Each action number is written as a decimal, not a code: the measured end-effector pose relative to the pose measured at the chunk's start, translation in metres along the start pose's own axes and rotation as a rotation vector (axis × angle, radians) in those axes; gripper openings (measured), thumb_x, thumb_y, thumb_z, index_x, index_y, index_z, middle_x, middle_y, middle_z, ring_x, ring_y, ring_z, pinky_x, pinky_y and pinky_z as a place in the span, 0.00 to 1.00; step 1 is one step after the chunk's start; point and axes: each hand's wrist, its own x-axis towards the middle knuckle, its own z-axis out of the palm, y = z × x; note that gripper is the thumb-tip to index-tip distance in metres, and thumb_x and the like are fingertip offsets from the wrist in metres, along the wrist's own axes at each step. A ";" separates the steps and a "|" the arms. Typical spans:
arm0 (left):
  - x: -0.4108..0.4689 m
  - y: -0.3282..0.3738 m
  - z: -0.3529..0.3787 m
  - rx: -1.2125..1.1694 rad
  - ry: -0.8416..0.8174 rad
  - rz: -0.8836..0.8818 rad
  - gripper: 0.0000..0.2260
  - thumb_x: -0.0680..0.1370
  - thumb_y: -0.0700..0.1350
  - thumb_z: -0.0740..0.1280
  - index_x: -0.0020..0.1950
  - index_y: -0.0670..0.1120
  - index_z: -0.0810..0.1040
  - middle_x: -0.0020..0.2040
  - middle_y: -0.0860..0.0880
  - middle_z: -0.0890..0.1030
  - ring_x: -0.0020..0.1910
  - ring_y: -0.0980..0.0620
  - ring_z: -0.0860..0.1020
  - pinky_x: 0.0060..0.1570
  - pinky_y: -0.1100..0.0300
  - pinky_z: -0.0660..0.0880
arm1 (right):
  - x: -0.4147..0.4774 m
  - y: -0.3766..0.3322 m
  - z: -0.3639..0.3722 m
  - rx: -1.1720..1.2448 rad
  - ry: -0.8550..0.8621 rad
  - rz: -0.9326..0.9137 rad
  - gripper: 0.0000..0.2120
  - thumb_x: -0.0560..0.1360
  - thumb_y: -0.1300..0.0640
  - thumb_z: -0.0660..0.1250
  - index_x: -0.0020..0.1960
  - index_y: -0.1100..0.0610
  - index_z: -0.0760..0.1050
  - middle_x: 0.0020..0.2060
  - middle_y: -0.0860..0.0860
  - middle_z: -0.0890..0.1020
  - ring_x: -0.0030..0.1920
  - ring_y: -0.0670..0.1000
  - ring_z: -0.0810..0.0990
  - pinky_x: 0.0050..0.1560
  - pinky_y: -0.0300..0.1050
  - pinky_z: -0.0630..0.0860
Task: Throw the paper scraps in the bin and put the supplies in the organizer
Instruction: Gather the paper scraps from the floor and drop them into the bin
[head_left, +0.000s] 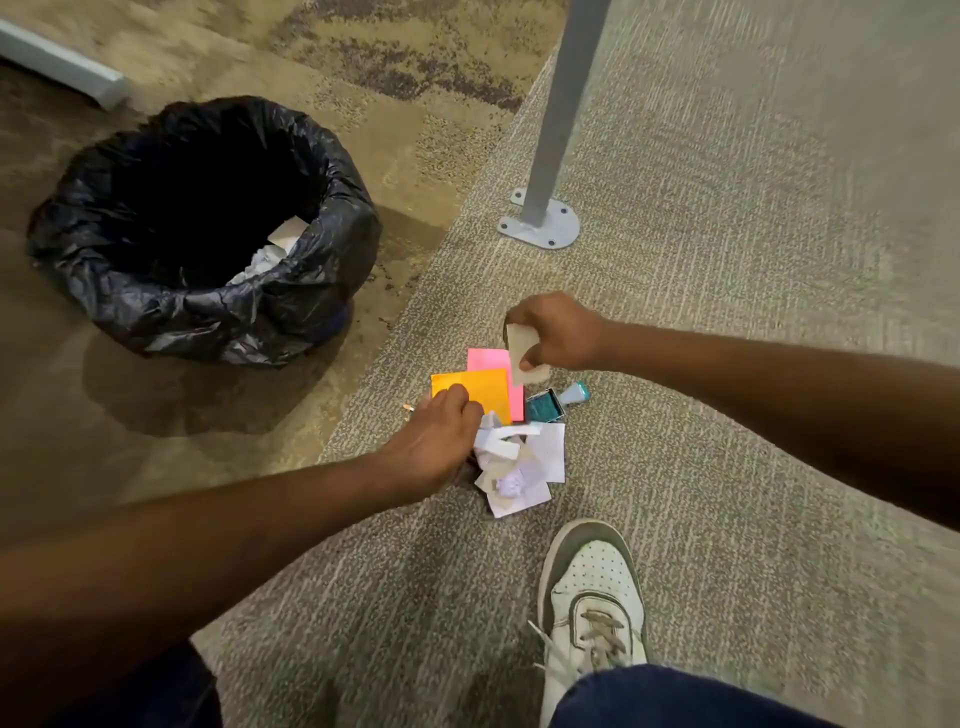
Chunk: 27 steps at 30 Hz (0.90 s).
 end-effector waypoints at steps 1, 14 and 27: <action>-0.006 0.002 -0.001 0.024 -0.007 0.038 0.10 0.67 0.33 0.67 0.47 0.39 0.71 0.44 0.38 0.72 0.41 0.40 0.71 0.36 0.53 0.57 | -0.006 -0.001 0.007 -0.004 -0.042 -0.006 0.20 0.62 0.59 0.77 0.52 0.62 0.78 0.48 0.58 0.81 0.50 0.58 0.78 0.44 0.45 0.68; -0.047 -0.033 0.042 0.158 -0.109 0.100 0.08 0.76 0.41 0.58 0.55 0.42 0.69 0.52 0.40 0.74 0.48 0.44 0.72 0.46 0.50 0.71 | -0.044 -0.031 0.086 0.004 -0.442 -0.175 0.37 0.65 0.62 0.75 0.70 0.59 0.63 0.63 0.58 0.67 0.60 0.58 0.71 0.58 0.49 0.69; -0.054 -0.042 0.039 0.247 -0.149 0.033 0.08 0.76 0.40 0.59 0.54 0.43 0.68 0.52 0.41 0.74 0.50 0.44 0.71 0.46 0.50 0.68 | -0.047 -0.050 0.105 -0.588 -0.232 -0.431 0.23 0.71 0.60 0.70 0.63 0.61 0.67 0.52 0.58 0.73 0.48 0.58 0.74 0.38 0.51 0.72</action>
